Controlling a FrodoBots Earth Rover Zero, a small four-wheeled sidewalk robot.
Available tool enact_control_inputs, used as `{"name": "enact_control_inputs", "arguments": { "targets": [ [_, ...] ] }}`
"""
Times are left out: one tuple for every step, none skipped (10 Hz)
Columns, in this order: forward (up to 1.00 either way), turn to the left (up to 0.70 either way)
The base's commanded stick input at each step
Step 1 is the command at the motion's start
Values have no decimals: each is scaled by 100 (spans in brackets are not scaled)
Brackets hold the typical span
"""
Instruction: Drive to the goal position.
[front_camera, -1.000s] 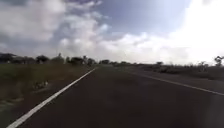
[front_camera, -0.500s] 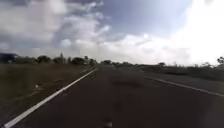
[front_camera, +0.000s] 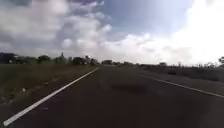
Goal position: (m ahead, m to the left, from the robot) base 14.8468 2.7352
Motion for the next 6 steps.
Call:
{"name": "enact_control_inputs", "arguments": {
  "targets": [
    [100,0],
    [100,0],
    [100,0],
    [100,0],
    [100,0],
    [100,0]
  ]
}}
